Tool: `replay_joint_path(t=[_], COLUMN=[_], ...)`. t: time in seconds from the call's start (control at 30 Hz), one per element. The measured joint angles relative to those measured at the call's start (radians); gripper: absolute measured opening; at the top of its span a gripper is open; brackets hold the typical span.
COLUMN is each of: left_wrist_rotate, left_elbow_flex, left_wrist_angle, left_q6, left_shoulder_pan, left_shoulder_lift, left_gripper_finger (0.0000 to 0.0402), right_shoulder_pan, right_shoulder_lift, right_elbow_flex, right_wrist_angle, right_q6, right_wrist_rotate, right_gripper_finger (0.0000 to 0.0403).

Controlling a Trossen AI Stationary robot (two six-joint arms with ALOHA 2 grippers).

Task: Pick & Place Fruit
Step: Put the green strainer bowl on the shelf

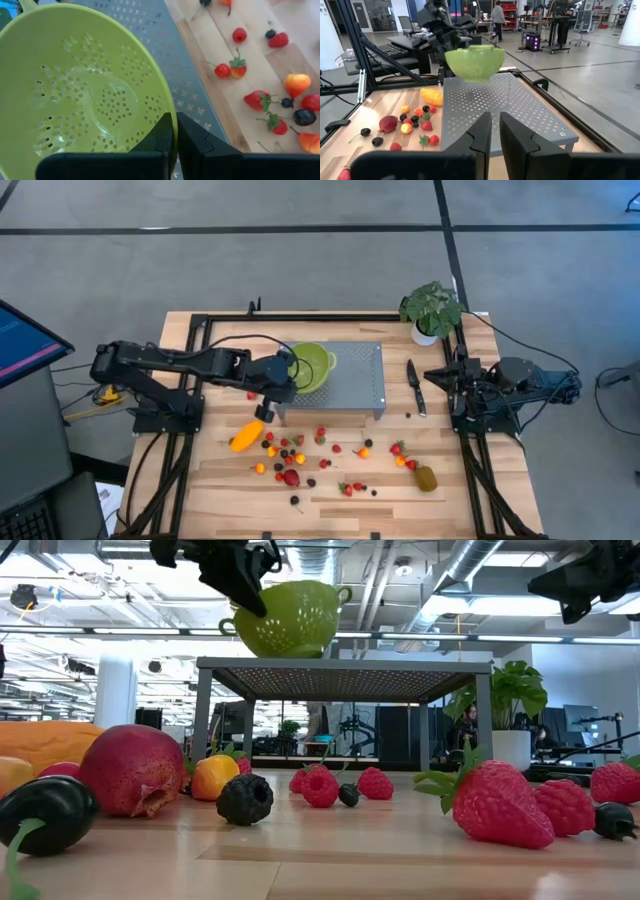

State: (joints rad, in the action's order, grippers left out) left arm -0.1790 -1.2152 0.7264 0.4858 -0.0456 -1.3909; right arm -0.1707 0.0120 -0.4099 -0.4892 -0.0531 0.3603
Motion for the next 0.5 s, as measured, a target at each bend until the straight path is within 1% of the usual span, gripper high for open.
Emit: replay_joint_path(t=[0.2,0.33,0.5], left_wrist_rotate=[-0.041,-0.06,-0.088], left_elbow_flex=[0.0,0.0,0.0], left_wrist_angle=[-0.007,-0.011,-0.019], left_q6=[0.009,0.008,0.008], left_shoulder_pan=[0.002,0.002,0.002], left_shoulder_lift=[-0.052,-0.057,-0.049], left_gripper_finger=[0.0006,0.0009,0.0033], right_shoulder_pan=[0.0,0.0,0.0], right_shoulder_lift=[0.0,0.0,0.0], right_elbow_flex=[0.0,0.0,0.0], right_wrist_angle=[0.0,0.0,0.0], right_q6=[0.0,0.0,0.0], right_wrist_rotate=[0.0,0.0,0.0], right_gripper_finger=[0.0033,0.0033,0.0033])
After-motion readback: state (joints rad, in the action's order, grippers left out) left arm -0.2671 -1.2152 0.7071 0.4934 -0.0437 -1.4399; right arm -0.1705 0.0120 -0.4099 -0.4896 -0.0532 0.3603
